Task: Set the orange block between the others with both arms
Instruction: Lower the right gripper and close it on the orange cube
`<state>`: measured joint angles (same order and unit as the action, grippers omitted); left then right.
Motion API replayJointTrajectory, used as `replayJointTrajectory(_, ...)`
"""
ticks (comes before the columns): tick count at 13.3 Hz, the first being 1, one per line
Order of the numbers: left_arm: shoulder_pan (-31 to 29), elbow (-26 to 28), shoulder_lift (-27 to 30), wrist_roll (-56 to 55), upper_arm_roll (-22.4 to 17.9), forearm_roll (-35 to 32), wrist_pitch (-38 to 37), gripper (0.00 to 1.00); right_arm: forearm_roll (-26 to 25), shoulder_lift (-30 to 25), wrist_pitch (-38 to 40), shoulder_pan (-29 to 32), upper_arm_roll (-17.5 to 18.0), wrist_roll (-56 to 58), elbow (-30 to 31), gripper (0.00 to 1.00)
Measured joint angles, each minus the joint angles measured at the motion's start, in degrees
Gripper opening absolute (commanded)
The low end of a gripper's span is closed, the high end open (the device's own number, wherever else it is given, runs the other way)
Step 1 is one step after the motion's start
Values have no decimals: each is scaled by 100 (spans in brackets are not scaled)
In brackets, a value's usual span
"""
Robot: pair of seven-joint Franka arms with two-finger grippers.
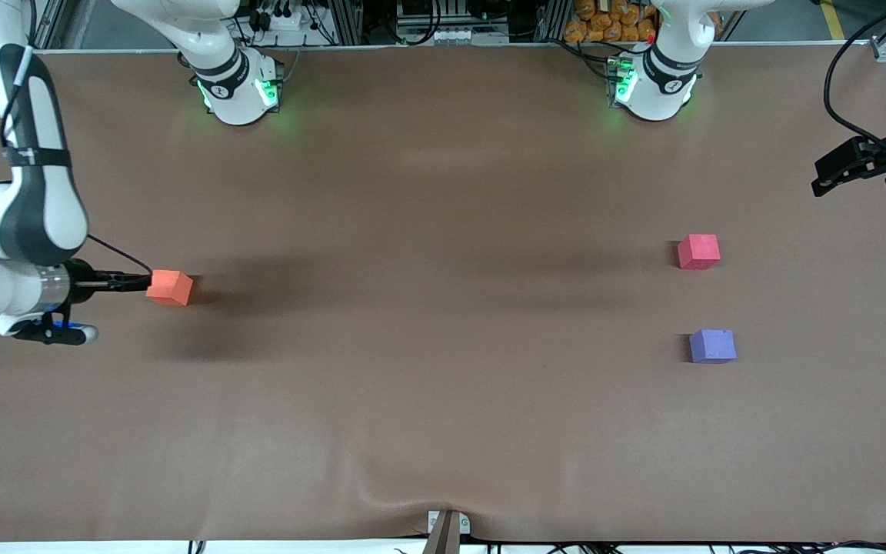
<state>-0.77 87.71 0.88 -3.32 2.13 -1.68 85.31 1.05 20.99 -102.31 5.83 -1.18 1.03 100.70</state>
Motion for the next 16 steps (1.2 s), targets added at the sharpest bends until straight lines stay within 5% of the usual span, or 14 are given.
replayJointTrajectory(5, -1, 0, 0, 0, -2, 0, 0, 100, -24, -420, -1567, -3, 8, 0, 1479, 100)
replayJointTrajectory(16, -1, 0, -76, 0, -2, 56, 19, 100, -268, 58, -2812, 120, -9, 16, 1911, 100)
